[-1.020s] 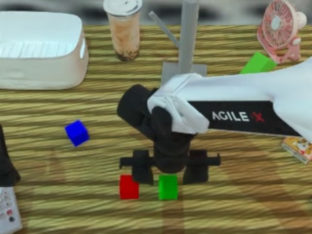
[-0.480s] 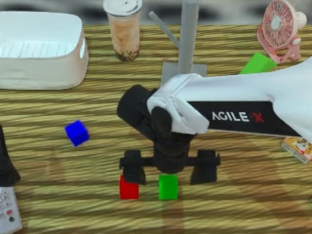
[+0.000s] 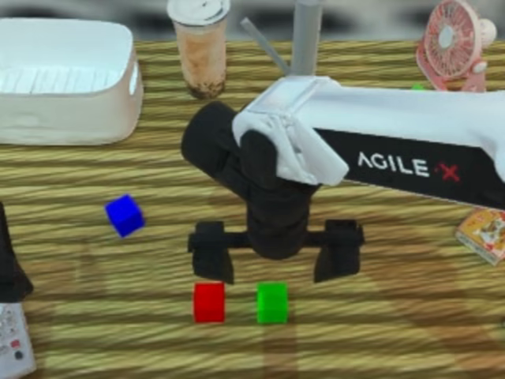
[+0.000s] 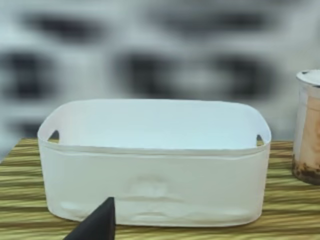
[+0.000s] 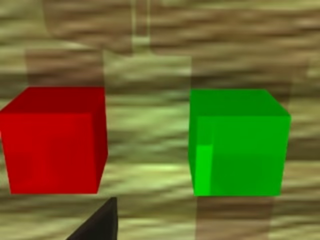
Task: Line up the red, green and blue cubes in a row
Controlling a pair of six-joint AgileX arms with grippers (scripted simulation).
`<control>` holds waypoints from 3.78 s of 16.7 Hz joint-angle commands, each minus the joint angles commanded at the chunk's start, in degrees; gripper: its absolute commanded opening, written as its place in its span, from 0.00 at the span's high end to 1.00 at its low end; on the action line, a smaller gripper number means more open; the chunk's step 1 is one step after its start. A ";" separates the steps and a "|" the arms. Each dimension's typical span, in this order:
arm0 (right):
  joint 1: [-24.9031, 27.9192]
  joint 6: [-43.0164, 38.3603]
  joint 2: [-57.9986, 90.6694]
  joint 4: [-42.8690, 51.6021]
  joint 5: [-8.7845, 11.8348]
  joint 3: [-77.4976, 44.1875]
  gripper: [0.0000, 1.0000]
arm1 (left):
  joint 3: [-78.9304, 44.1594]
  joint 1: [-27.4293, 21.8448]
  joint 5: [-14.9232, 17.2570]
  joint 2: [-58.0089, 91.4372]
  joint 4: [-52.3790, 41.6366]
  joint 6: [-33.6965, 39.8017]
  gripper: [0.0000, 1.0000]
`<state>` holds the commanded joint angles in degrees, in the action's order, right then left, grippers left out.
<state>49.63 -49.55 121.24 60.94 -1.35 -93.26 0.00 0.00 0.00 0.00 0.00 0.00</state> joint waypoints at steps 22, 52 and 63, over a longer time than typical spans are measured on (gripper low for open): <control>-24.63 27.15 -65.25 -25.69 -8.90 45.21 0.00 | -44.66 -7.15 -0.07 58.77 -30.05 -19.44 0.00; -49.06 49.55 -121.24 -60.94 1.35 93.27 0.00 | -82.49 -14.53 0.18 126.48 -45.82 -39.53 0.00; -49.06 49.55 -121.24 -60.94 1.35 93.27 0.00 | -82.08 -14.54 0.18 126.89 -45.18 -39.55 0.53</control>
<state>0.57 0.00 0.00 0.00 0.00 0.00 -82.08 -14.54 0.18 126.89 -45.18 -39.55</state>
